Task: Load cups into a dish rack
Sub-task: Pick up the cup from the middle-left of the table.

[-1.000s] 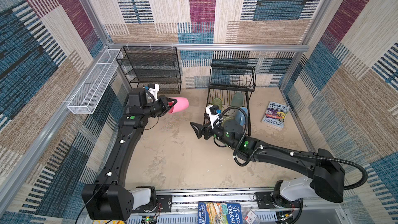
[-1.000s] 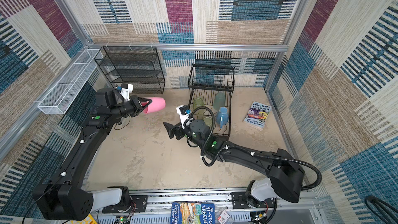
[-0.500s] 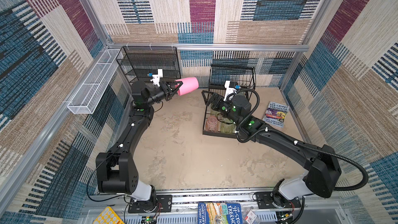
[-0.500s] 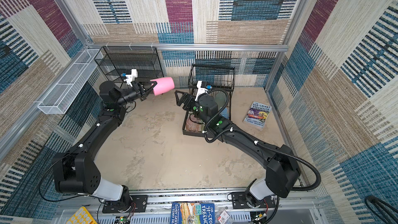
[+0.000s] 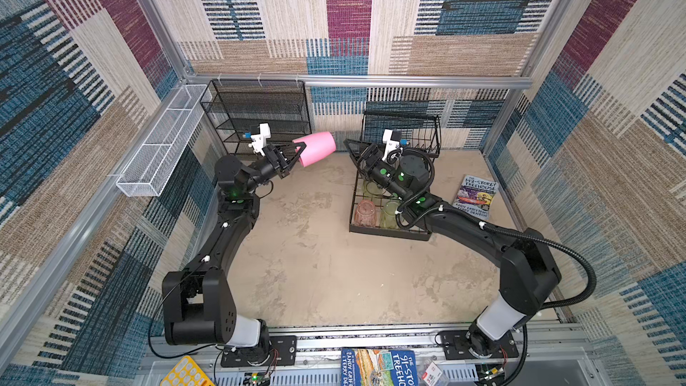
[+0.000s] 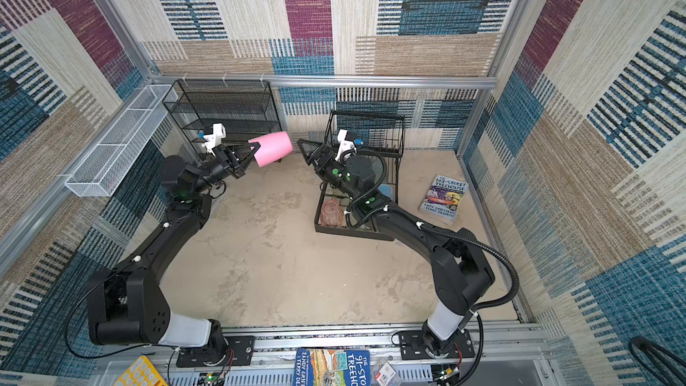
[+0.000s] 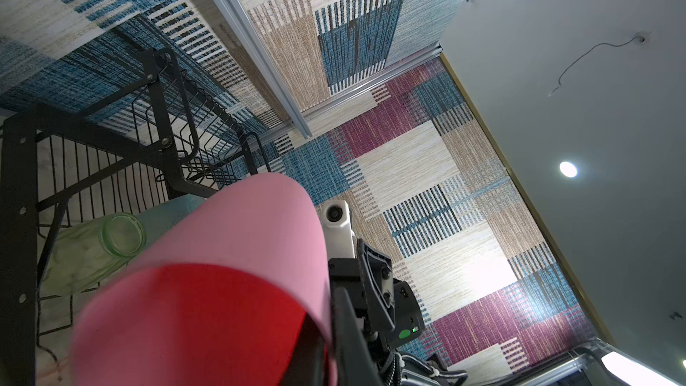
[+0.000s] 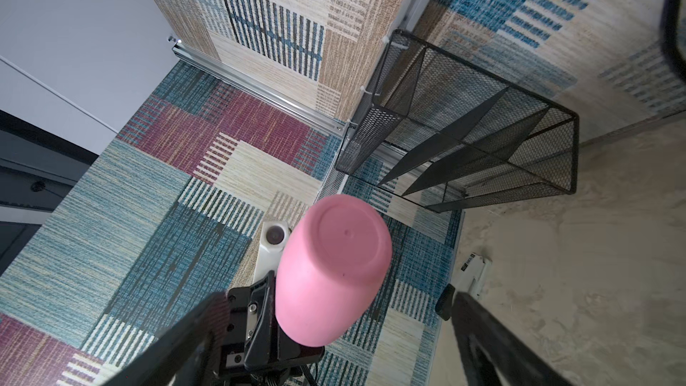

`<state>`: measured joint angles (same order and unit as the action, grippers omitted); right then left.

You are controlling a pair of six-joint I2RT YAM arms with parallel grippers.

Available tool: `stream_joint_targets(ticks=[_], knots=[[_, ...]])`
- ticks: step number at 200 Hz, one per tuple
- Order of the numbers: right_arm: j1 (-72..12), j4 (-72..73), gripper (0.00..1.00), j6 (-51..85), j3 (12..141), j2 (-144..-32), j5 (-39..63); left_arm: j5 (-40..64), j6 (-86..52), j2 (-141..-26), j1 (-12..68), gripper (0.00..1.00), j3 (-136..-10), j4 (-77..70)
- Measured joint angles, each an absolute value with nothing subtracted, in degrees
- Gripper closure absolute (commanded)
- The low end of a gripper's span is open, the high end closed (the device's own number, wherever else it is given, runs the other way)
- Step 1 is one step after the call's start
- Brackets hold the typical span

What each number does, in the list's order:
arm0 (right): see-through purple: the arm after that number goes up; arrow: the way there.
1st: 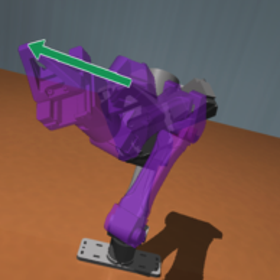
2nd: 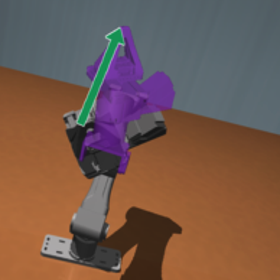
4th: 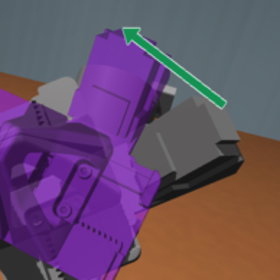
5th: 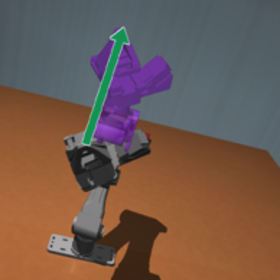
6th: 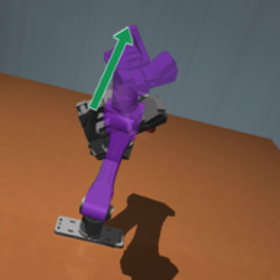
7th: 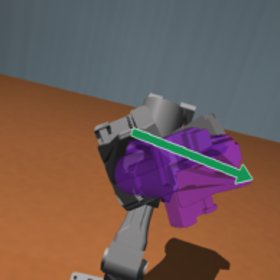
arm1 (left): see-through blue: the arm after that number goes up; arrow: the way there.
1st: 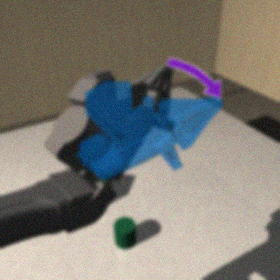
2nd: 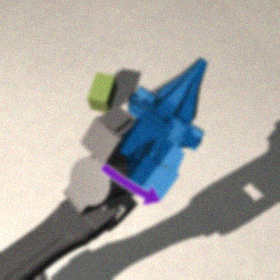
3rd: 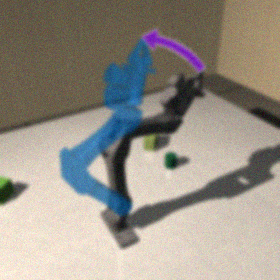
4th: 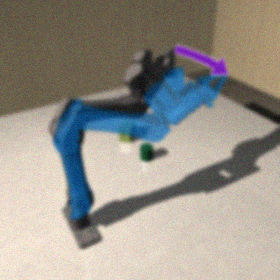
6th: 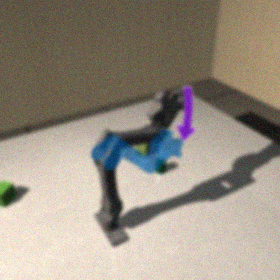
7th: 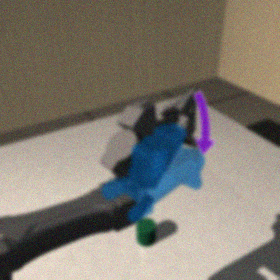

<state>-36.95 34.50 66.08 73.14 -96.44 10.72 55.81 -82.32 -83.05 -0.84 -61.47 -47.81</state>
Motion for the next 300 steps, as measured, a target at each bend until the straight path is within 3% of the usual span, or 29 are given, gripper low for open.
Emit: stream_joint_targets(ticks=[110,231,272,300], knots=[[-42.2,40.9,0.00,67.1,85.0,-109.1,8.3,54.9,-85.4,-83.4,-3.1,1.00,-59.8,-51.6],[-42.9,36.1,0.00,66.5,102.2,-121.8,6.1,54.3,-88.5,-84.1,-4.5,1.00,-59.2,-54.5],[-43.4,35.2,0.02,66.5,103.5,-122.8,6.9,54.2,-88.8,-84.3,-4.8,1.00,-59.0,-54.7],[-43.6,35.1,0.11,66.6,104.0,-123.1,7.3,54.2,-88.9,-84.6,-4.9,1.00,-59.0,-54.8]])
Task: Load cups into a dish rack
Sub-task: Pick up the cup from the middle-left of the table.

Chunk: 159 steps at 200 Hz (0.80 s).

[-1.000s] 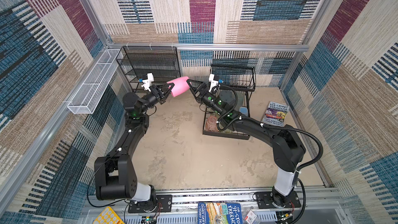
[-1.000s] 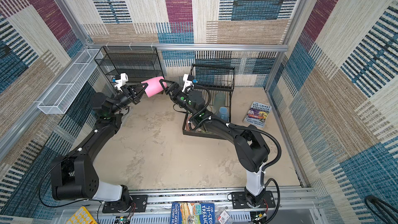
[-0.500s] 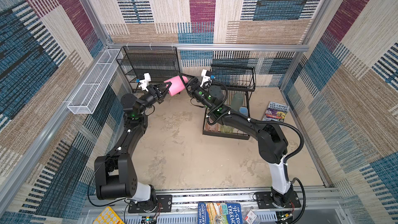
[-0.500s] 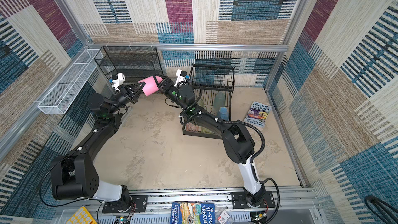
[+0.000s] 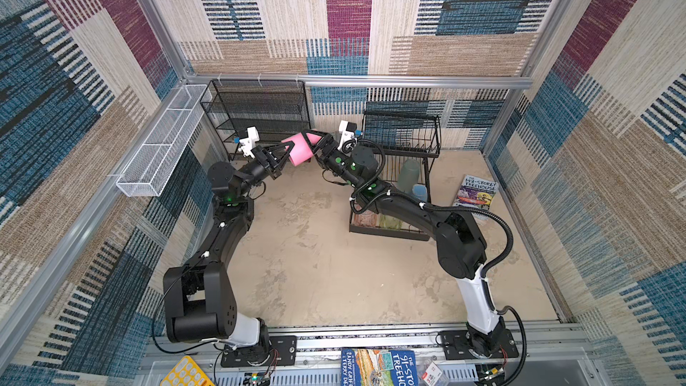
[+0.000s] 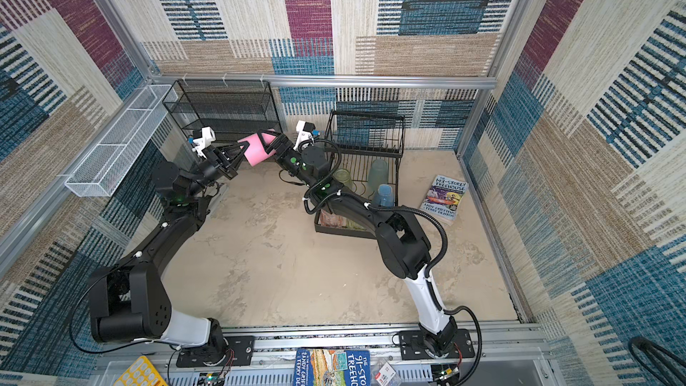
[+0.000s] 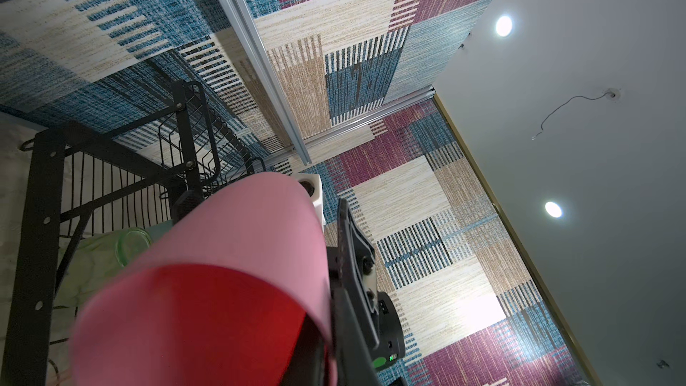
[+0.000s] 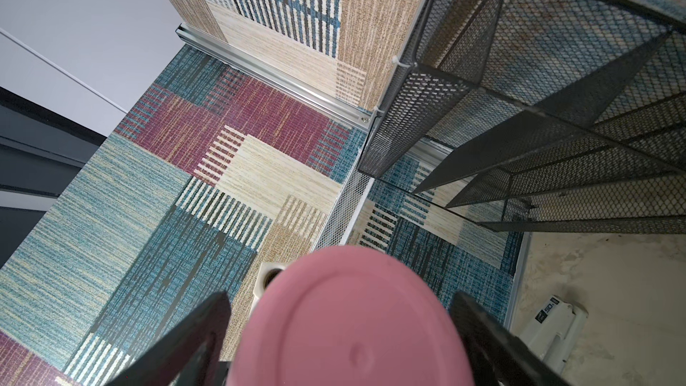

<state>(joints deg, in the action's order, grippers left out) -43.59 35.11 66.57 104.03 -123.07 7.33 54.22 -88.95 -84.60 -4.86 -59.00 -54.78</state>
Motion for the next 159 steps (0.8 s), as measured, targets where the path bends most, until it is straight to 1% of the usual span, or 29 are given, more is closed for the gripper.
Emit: stream_joint_targets(ticks=[19,63,76,84,93,107,129,159], knots=[[-43.8,35.1,0.17,66.8,104.1,-123.3,7.5,54.2,-88.9,-84.7,-4.9,1.00,-58.9,-55.0],[-44.0,35.0,0.35,67.2,104.3,-123.3,7.4,54.2,-89.0,-85.1,-4.9,1.00,-58.8,-55.0],[-44.0,35.0,0.39,67.2,104.3,-123.3,7.2,54.3,-89.0,-85.3,-4.9,0.91,-58.8,-55.0],[-44.1,35.0,0.40,67.1,104.3,-123.2,7.1,54.3,-89.0,-85.3,-4.9,0.86,-58.8,-55.0],[-44.1,34.6,0.40,66.5,104.3,-122.9,6.8,54.2,-88.9,-85.3,-4.9,0.81,-58.8,-55.0],[-44.3,33.4,0.40,64.8,104.3,-122.3,6.9,54.2,-88.9,-85.3,-4.9,0.68,-58.8,-54.9],[-44.4,31.1,0.39,61.5,104.3,-121.1,5.5,54.2,-88.6,-85.3,-4.9,0.52,-58.8,-53.9],[-44.4,27.5,0.39,55.2,104.3,-118.3,2.3,54.2,-87.8,-85.3,-4.9,0.36,-58.8,-52.2]])
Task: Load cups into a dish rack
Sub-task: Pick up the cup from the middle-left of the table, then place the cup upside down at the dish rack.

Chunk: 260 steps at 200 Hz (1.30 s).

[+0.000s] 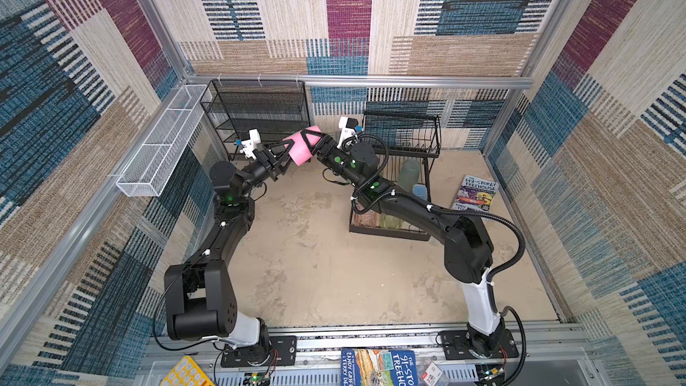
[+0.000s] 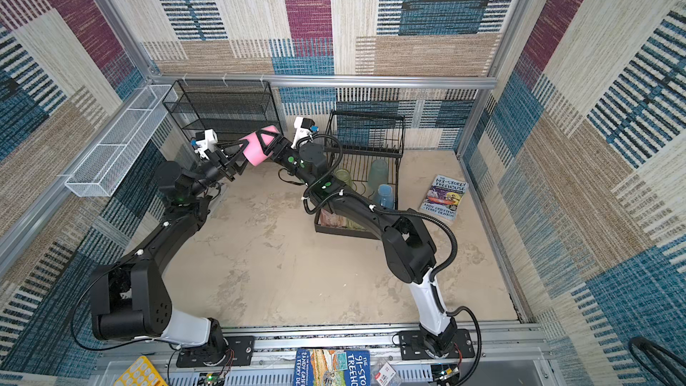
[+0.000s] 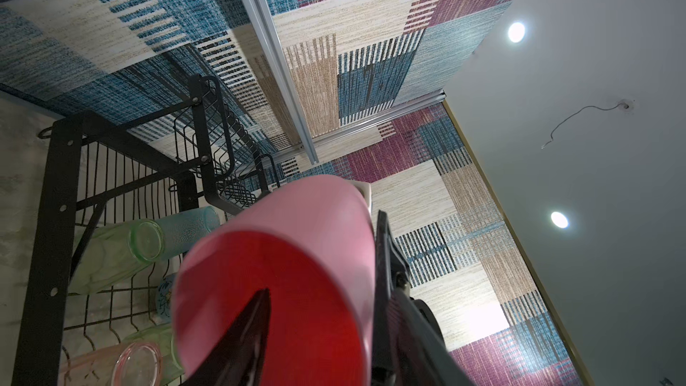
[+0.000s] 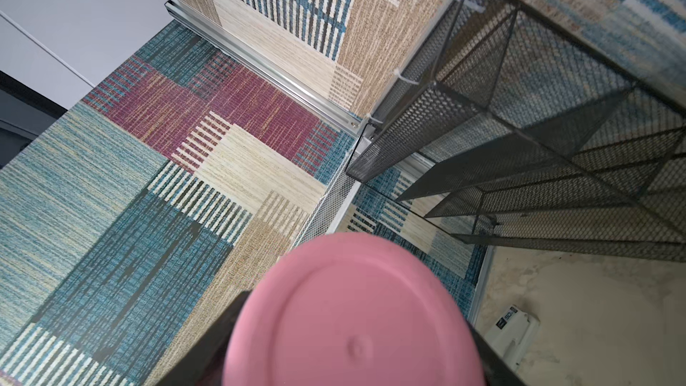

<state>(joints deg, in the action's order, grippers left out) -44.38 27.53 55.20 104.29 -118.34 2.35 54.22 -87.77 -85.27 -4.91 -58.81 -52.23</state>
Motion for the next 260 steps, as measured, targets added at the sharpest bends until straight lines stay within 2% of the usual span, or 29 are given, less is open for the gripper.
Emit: stream_joint_targets(ticks=[57,97,136,184,260], knots=[[-43.2,12.8,0.37,36.4,109.5,-111.4,-8.0,54.2,-84.3,-84.8,-5.0,0.26,-58.8,-48.5],[-38.2,5.9,0.36,24.9,108.1,-106.0,-15.6,54.2,-82.7,-84.3,-4.8,0.20,-58.8,-46.9],[-32.9,2.3,0.35,17.9,106.3,-103.0,-17.8,53.9,-77.5,-81.3,-3.0,0.17,-59.0,-41.6],[-26.7,-1.3,0.35,13.1,110.5,-105.4,-18.9,50.4,-64.8,-75.2,-0.1,0.15,-61.0,-27.5],[-22.0,-5.9,0.34,6.2,119.3,-116.1,-21.3,38.3,-44.6,-68.7,2.9,0.15,-65.1,-4.0]])
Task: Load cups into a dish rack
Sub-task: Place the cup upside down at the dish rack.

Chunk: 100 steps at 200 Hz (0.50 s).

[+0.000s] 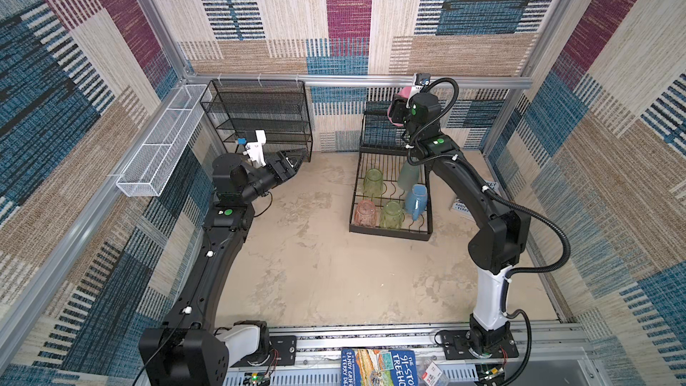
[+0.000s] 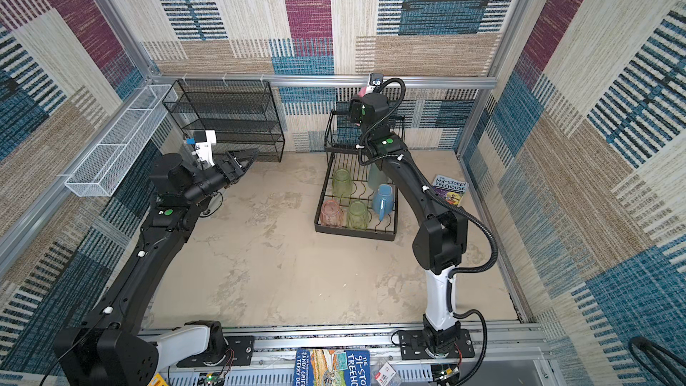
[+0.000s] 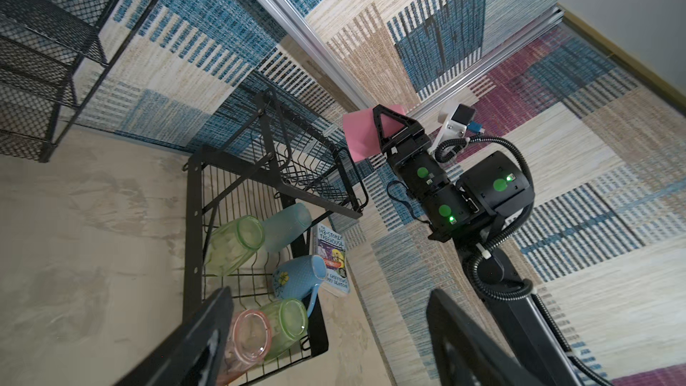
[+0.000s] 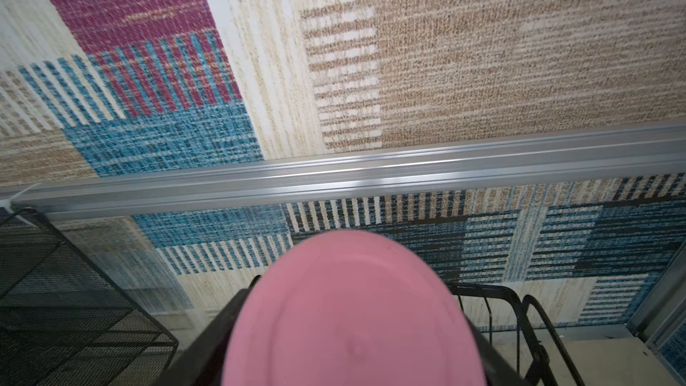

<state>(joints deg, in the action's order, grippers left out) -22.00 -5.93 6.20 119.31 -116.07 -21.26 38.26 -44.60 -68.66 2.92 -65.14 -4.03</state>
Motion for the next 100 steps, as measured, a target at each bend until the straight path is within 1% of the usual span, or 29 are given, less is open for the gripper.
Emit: stream_joint_targets(ticks=[56,100], knots=[[-21.0,-9.2,0.33,2.9,126.7,-125.3,-22.6,28.8,-36.6,-66.7,3.8,0.15,-66.5,4.9],[-20.3,-9.7,0.33,2.0,130.4,-129.8,-23.1,26.4,-34.3,-66.6,4.0,0.15,-66.9,7.9]])
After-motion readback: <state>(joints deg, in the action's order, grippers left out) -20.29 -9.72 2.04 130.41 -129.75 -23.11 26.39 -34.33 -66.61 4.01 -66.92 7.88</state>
